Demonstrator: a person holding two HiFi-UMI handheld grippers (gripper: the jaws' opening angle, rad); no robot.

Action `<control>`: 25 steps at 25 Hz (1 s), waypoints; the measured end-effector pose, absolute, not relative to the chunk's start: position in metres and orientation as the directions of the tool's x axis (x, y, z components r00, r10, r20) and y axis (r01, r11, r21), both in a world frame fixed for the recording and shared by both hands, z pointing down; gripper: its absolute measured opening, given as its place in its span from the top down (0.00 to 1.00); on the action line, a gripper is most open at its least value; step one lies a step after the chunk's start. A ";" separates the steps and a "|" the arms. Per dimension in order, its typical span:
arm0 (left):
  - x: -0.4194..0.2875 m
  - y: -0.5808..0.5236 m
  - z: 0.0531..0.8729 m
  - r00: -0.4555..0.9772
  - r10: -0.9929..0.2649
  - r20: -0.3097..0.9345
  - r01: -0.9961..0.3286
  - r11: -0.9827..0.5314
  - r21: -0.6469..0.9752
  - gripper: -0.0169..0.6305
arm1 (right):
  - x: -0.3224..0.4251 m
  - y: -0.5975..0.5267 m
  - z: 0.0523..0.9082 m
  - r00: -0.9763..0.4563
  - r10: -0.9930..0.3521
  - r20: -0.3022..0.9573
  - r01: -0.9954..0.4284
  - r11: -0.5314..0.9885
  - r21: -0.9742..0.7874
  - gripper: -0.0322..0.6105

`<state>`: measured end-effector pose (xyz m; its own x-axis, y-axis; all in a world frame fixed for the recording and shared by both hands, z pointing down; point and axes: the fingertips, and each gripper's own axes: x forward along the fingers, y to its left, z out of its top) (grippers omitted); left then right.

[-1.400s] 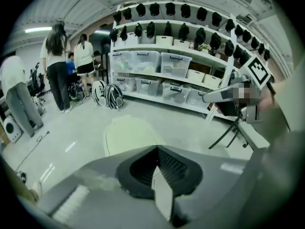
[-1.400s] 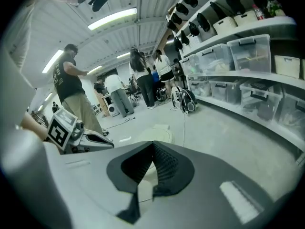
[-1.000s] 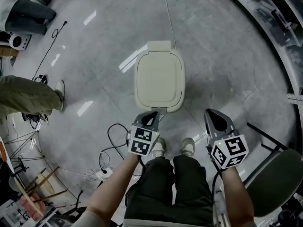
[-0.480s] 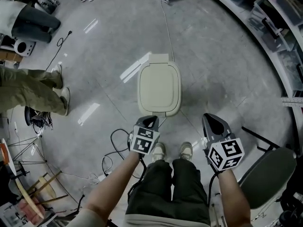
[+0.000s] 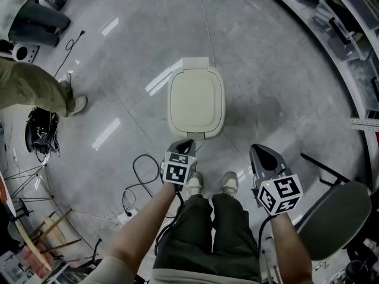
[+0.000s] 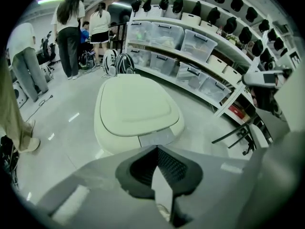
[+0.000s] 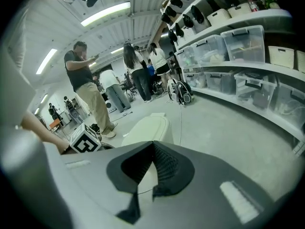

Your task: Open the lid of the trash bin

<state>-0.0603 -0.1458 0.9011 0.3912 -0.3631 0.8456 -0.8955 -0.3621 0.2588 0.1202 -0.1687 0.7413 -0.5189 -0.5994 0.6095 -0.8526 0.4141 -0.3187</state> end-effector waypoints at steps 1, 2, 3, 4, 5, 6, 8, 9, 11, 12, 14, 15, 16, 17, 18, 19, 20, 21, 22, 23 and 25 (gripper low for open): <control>-0.060 -0.145 0.903 0.392 -0.365 0.845 -0.896 -0.361 0.259 0.97 | 0.120 -0.167 0.745 -0.518 -0.595 0.614 -0.853 0.408 -0.325 0.95; -0.061 -0.144 0.904 0.393 -0.363 0.845 -0.896 -0.359 0.262 0.97 | 0.120 -0.167 0.748 -0.518 -0.591 0.618 -0.853 0.404 -0.329 0.95; -0.061 -0.144 0.905 0.396 -0.359 0.845 -0.896 -0.354 0.269 0.97 | 0.119 -0.167 0.750 -0.518 -0.587 0.622 -0.853 0.403 -0.331 0.95; -0.061 -0.144 0.905 0.400 -0.355 0.845 -0.896 -0.346 0.278 0.97 | 0.119 -0.168 0.752 -0.518 -0.584 0.624 -0.853 0.404 -0.330 0.95; -0.061 -0.145 0.904 0.402 -0.352 0.845 -0.897 -0.338 0.286 0.97 | 0.118 -0.169 0.753 -0.519 -0.582 0.626 -0.852 0.407 -0.329 0.95; -0.061 -0.146 0.903 0.401 -0.351 0.846 -0.898 -0.332 0.288 0.97 | 0.118 -0.171 0.753 -0.519 -0.579 0.628 -0.852 0.409 -0.327 0.95; -0.061 -0.148 0.897 0.391 -0.359 0.847 -0.904 -0.324 0.280 0.97 | 0.118 -0.174 0.751 -0.519 -0.576 0.632 -0.851 0.413 -0.324 0.95; -0.062 -0.149 0.892 0.386 -0.363 0.848 -0.906 -0.320 0.276 0.97 | 0.117 -0.175 0.748 -0.519 -0.574 0.633 -0.851 0.414 -0.323 0.95; -0.065 -0.152 0.876 0.381 -0.379 0.843 -0.912 -0.304 0.276 0.97 | 0.116 -0.180 0.736 -0.520 -0.574 0.632 -0.851 0.415 -0.323 0.95; -0.068 -0.154 0.864 0.381 -0.392 0.837 -0.914 -0.298 0.276 0.97 | 0.115 -0.182 0.727 -0.522 -0.575 0.630 -0.849 0.417 -0.324 0.95; -0.071 -0.158 0.834 0.387 -0.420 0.821 -0.913 -0.299 0.277 0.97 | 0.112 -0.187 0.703 -0.529 -0.580 0.620 -0.846 0.421 -0.328 0.95; -0.072 -0.161 0.816 0.394 -0.436 0.809 -0.910 -0.306 0.279 0.97 | 0.111 -0.190 0.689 -0.533 -0.584 0.612 -0.844 0.423 -0.330 0.95; -0.072 -0.165 0.796 0.404 -0.453 0.795 -0.906 -0.317 0.280 0.97 | 0.109 -0.193 0.673 -0.537 -0.589 0.603 -0.841 0.427 -0.332 0.95; -0.072 -0.171 0.774 0.413 -0.473 0.778 -0.902 -0.329 0.279 0.97 | 0.107 -0.196 0.656 -0.542 -0.594 0.594 -0.839 0.431 -0.333 0.95; -0.073 -0.177 0.750 0.419 -0.495 0.761 -0.900 -0.339 0.274 0.97 | 0.105 -0.199 0.638 -0.546 -0.600 0.585 -0.836 0.437 -0.332 0.95; -0.074 -0.183 0.725 0.422 -0.519 0.743 -0.899 -0.347 0.268 0.97 | 0.103 -0.202 0.619 -0.550 -0.605 0.576 -0.834 0.443 -0.330 0.95; -0.075 -0.189 0.699 0.424 -0.544 0.724 -0.898 -0.354 0.260 0.97 | 0.100 -0.204 0.600 -0.553 -0.611 0.567 -0.831 0.450 -0.327 0.95; -0.076 -0.195 0.672 0.427 -0.568 0.704 -0.897 -0.362 0.252 0.97 | 0.097 -0.206 0.580 -0.557 -0.617 0.555 -0.829 0.457 -0.323 0.95; -0.077 -0.200 0.646 0.430 -0.591 0.683 -0.896 -0.371 0.243 0.97 | 0.095 -0.208 0.560 -0.562 -0.625 0.541 -0.825 0.465 -0.320 0.95; -0.077 -0.204 0.619 0.433 -0.613 0.660 -0.895 -0.381 0.233 0.97 | 0.092 -0.209 0.539 -0.568 -0.634 0.526 -0.822 0.474 -0.316 0.95; -0.078 -0.210 0.567 0.438 -0.648 0.623 -0.892 -0.401 0.210 0.97 | 0.087 -0.210 0.497 -0.580 -0.650 0.491 -0.814 0.492 -0.310 0.95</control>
